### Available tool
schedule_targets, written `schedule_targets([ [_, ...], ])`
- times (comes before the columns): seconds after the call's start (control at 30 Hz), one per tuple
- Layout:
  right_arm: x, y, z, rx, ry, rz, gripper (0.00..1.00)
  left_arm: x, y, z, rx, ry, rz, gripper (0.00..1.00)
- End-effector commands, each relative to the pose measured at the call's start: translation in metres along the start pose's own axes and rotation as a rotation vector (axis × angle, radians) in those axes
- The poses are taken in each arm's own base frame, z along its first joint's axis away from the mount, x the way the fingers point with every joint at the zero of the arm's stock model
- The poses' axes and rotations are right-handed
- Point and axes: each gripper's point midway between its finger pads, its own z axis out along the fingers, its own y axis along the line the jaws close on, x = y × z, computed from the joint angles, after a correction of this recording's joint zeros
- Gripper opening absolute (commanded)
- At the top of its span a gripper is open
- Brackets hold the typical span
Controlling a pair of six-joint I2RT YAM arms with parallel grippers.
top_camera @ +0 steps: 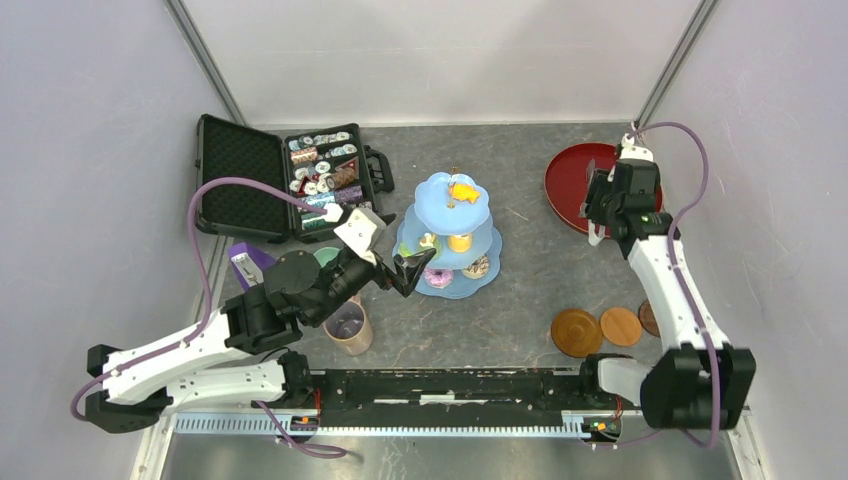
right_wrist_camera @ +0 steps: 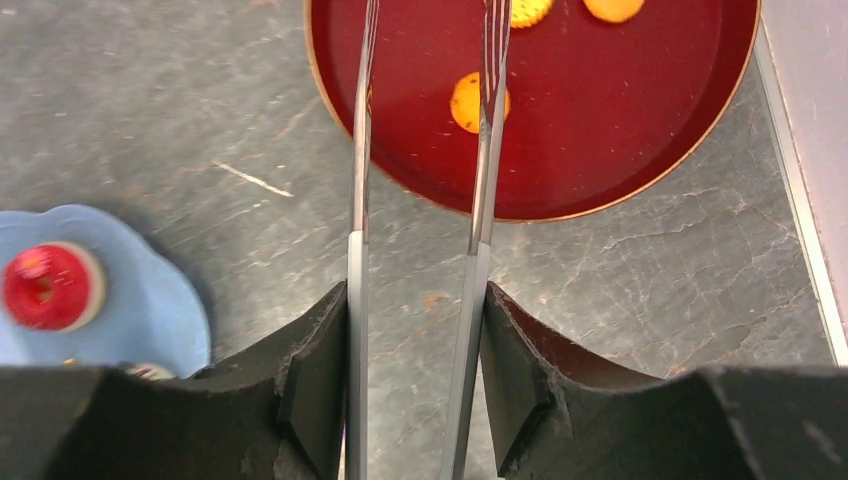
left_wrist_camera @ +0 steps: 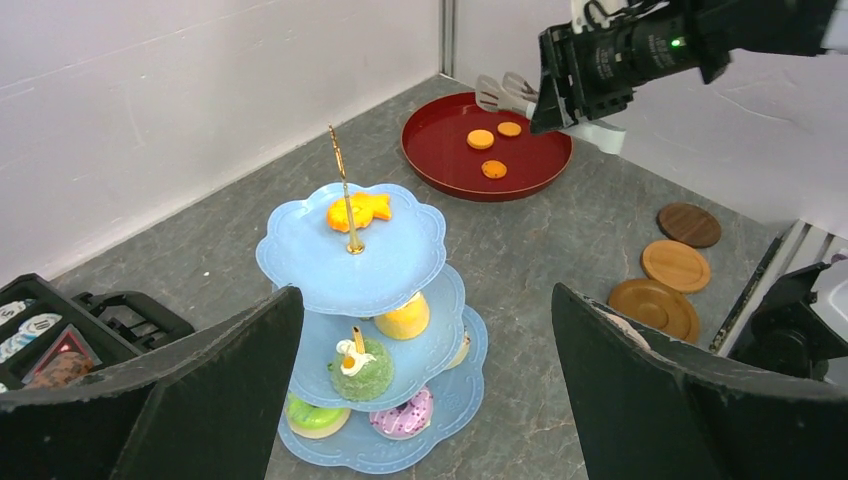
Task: Serve the afternoon tea
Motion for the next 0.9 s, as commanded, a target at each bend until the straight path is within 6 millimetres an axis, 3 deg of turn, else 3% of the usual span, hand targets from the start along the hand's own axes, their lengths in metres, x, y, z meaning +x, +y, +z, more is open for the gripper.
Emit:
schedule_targets([
  [0.0,-0.007,-0.021,0.031,0.021,0.006,0.006,0.51,-0.005,-0.007,0.002,0.021,-0.019,-0.033,1.0],
  [0.27,0.014,-0.055,0.073,0.053,0.099,0.041,0.53,0.0,-0.011,0.005,0.025,-0.009,-0.058,1.0],
  [0.5,0.023,-0.062,0.1,0.022,0.156,0.05,0.57,0.002,-0.009,0.006,0.016,-0.006,-0.048,1.0],
  [0.87,0.017,-0.07,0.137,0.048,0.188,0.031,0.6,0.006,-0.008,0.009,0.004,0.004,-0.035,1.0],
])
